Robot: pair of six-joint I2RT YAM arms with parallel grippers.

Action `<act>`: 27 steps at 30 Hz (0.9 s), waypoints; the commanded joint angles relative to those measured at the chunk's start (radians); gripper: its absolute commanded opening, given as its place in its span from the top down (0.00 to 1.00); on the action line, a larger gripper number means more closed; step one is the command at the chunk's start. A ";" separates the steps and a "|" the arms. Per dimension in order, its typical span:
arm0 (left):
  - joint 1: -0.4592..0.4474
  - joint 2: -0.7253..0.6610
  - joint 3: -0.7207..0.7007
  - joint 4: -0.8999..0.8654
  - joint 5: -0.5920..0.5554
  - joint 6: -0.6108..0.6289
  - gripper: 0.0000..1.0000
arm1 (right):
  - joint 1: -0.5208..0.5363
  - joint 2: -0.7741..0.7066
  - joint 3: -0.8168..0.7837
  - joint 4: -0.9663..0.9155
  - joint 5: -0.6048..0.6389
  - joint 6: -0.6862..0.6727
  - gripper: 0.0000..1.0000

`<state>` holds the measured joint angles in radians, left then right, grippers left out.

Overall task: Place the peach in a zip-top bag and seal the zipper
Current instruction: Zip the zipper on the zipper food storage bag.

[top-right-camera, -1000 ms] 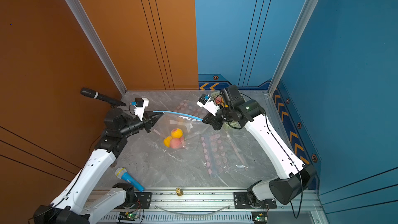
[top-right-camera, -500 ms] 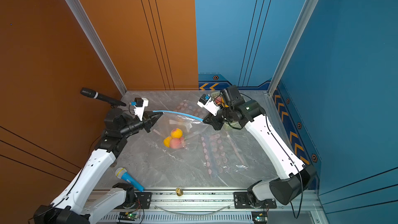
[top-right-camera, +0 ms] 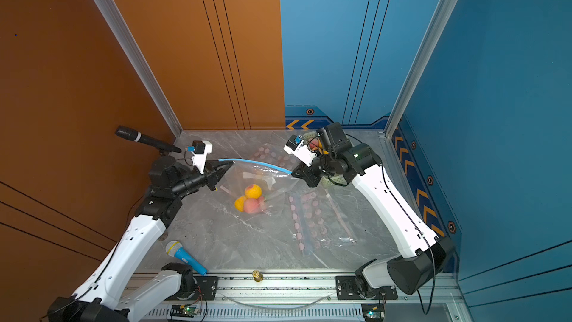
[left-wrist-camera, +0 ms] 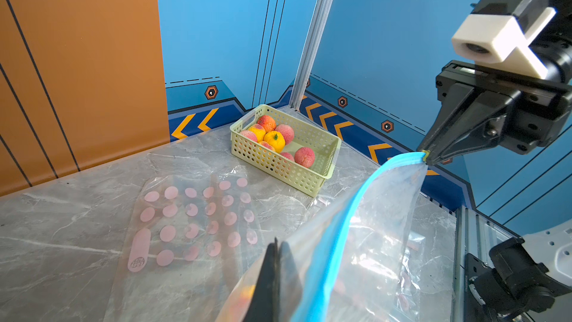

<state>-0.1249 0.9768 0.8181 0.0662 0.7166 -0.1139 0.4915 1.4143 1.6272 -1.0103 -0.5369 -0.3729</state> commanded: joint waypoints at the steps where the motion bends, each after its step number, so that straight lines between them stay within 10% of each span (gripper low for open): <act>1: 0.017 -0.018 -0.007 -0.002 -0.022 0.002 1.00 | -0.004 -0.026 -0.009 0.000 0.021 0.024 1.00; 4: 0.015 -0.019 -0.013 0.001 -0.014 -0.004 1.00 | 0.006 -0.026 -0.012 0.014 0.018 0.038 1.00; 9: -0.004 -0.013 -0.016 0.001 0.033 0.012 1.00 | 0.045 -0.007 0.005 0.019 -0.021 0.039 0.55; 13: -0.024 -0.004 -0.013 0.006 0.078 0.044 1.00 | 0.082 0.024 0.062 0.031 -0.024 0.033 0.39; 27: -0.030 -0.007 0.010 -0.020 0.060 0.057 1.00 | 0.114 0.119 0.132 0.062 -0.041 0.040 0.43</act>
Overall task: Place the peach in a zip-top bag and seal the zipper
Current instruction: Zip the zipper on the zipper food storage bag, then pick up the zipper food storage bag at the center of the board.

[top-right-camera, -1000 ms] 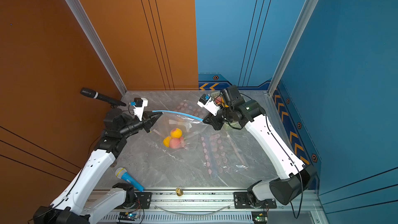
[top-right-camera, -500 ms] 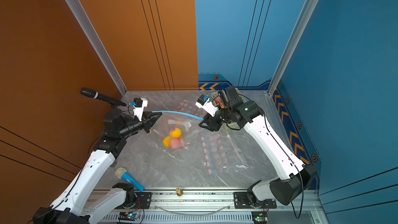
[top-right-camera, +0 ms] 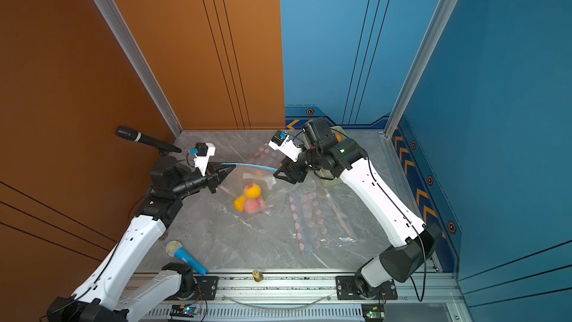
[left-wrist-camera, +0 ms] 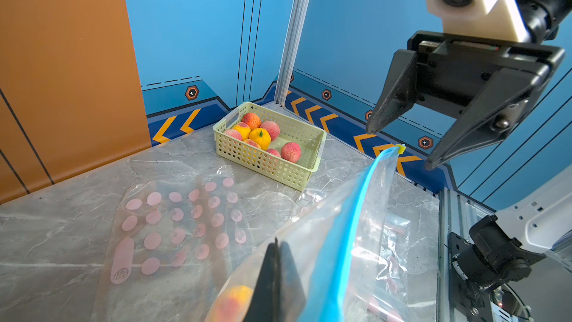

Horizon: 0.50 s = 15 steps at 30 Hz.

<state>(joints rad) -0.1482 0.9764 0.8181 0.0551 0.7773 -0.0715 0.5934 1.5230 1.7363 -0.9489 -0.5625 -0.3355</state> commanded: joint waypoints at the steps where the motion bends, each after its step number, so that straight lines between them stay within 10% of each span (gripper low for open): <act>1: -0.006 -0.006 0.009 -0.009 -0.004 0.015 1.00 | 0.016 0.014 0.020 -0.001 -0.011 0.001 0.45; 8: -0.006 -0.017 0.016 -0.018 -0.015 0.006 1.00 | 0.023 0.050 0.012 -0.018 -0.001 -0.005 0.54; 13: -0.008 -0.046 0.031 -0.059 -0.036 -0.002 1.00 | 0.032 0.068 0.034 -0.030 0.007 -0.002 0.93; 15: -0.009 -0.059 0.055 -0.103 -0.031 0.010 0.82 | 0.038 0.065 0.040 -0.031 0.016 -0.001 1.00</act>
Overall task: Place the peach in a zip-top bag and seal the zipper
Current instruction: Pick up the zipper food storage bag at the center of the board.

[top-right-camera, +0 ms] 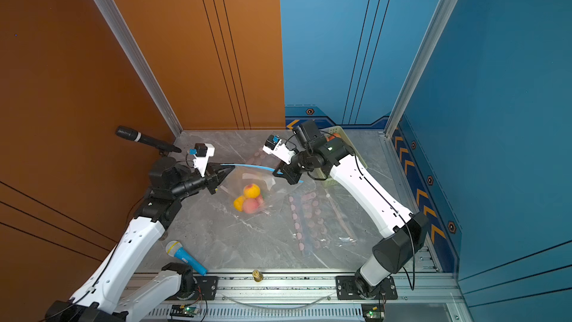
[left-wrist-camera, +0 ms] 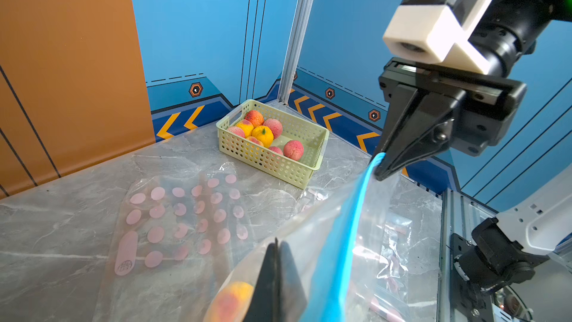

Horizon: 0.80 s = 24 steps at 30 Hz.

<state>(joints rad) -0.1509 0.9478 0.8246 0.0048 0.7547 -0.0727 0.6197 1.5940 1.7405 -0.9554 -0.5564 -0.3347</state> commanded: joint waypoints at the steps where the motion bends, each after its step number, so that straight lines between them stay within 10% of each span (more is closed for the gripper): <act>1: -0.008 -0.036 0.064 -0.078 0.000 0.023 0.69 | 0.014 -0.007 0.039 -0.023 0.016 -0.003 1.00; 4: -0.015 -0.051 0.109 -0.142 0.019 0.058 0.40 | 0.018 -0.011 0.041 -0.024 0.021 -0.006 1.00; 12: -0.107 -0.004 0.286 -0.369 -0.077 0.269 0.06 | 0.041 -0.014 0.064 -0.040 0.033 -0.036 1.00; 24: -0.265 0.195 0.520 -0.655 -0.246 0.551 0.05 | 0.075 -0.002 0.125 -0.087 0.087 -0.069 1.00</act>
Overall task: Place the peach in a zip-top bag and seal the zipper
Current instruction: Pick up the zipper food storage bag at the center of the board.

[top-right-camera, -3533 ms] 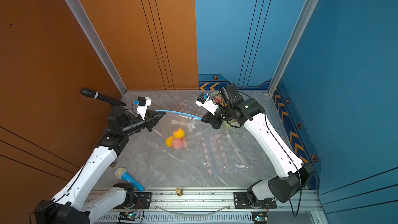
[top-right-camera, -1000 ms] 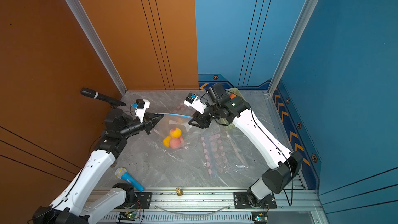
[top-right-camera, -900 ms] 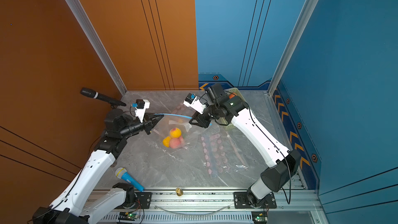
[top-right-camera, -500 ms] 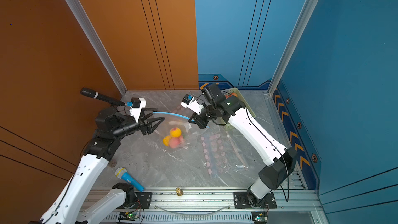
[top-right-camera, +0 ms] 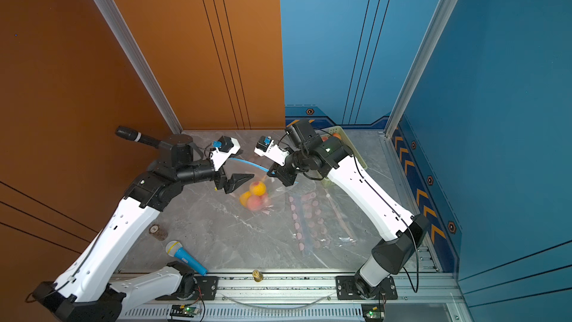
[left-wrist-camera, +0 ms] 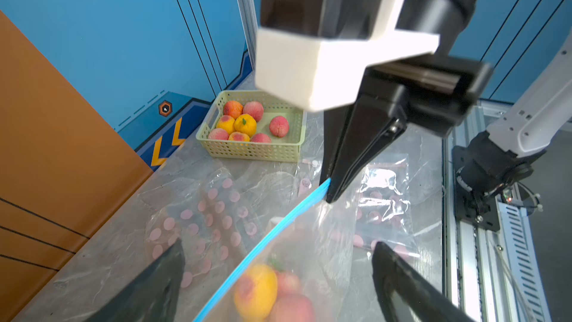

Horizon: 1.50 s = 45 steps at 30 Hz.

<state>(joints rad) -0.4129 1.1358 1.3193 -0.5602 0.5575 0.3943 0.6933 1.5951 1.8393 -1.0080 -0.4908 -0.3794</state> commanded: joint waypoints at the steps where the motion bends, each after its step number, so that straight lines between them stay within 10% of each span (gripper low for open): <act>1: -0.003 0.008 0.027 -0.090 -0.055 0.092 0.06 | 0.002 -0.004 0.027 -0.036 0.021 -0.028 1.00; 9: 0.002 0.099 0.100 -0.163 -0.088 0.166 0.13 | 0.041 0.005 0.044 -0.077 0.029 -0.051 1.00; 24: -0.012 0.125 0.131 -0.260 -0.077 0.212 1.00 | 0.045 0.020 0.054 -0.066 0.061 -0.042 0.98; 35: 0.025 0.111 0.249 -0.158 -0.449 -0.038 1.00 | 0.016 -0.209 -0.121 0.267 0.363 0.191 0.37; 45: 0.222 0.239 0.346 -0.092 -0.611 -0.356 1.00 | -0.099 -0.451 -0.293 0.462 0.533 0.426 0.15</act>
<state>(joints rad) -0.2295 1.3293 1.6413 -0.6895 0.0299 0.1734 0.6056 1.1610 1.5791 -0.6167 -0.0265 -0.0479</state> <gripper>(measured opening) 0.050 0.841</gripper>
